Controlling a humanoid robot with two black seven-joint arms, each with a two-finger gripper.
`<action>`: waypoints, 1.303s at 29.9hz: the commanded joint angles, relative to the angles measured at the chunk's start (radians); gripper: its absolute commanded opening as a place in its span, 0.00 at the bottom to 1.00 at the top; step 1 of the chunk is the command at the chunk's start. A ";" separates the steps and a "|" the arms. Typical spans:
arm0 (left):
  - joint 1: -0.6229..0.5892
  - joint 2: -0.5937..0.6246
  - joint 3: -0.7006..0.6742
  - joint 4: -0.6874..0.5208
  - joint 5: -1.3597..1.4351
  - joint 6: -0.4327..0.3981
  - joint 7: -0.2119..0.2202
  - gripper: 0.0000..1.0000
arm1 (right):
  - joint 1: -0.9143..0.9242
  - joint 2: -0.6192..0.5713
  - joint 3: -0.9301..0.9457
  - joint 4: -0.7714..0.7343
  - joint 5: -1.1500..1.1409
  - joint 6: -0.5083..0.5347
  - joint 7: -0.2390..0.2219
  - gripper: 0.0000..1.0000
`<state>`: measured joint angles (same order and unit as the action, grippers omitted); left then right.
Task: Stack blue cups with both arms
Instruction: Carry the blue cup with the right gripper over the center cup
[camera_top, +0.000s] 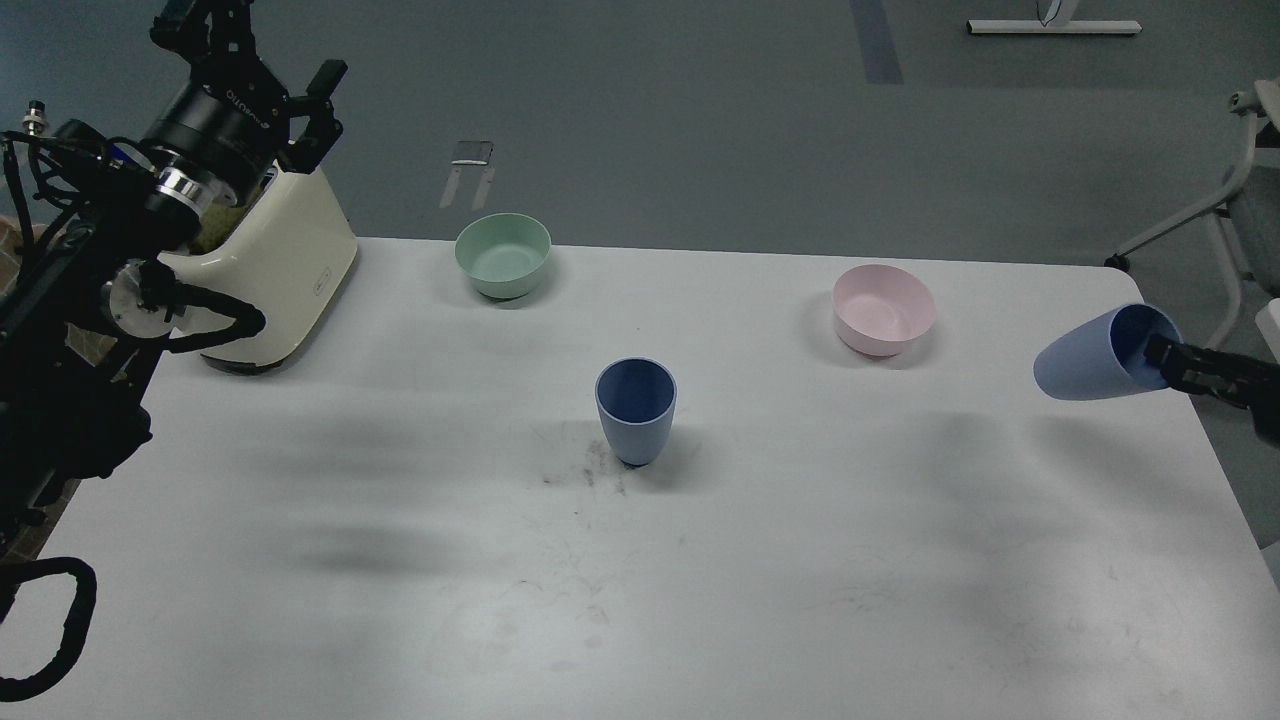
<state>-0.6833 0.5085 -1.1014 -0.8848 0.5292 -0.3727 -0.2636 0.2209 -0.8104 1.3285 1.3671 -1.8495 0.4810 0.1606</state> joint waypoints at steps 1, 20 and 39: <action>0.002 -0.014 -0.002 -0.022 0.000 0.000 0.000 0.98 | 0.083 0.008 -0.005 0.100 0.004 0.008 -0.009 0.00; -0.004 -0.025 -0.002 -0.022 -0.006 -0.002 -0.002 0.98 | 0.492 0.454 -0.466 0.133 -0.010 0.008 -0.110 0.00; -0.009 -0.027 -0.002 -0.022 -0.006 -0.003 0.000 0.98 | 0.512 0.539 -0.597 0.056 -0.063 0.008 -0.176 0.00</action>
<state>-0.6919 0.4817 -1.1029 -0.9065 0.5230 -0.3757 -0.2639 0.7394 -0.2711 0.7353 1.4235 -1.9124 0.4885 -0.0083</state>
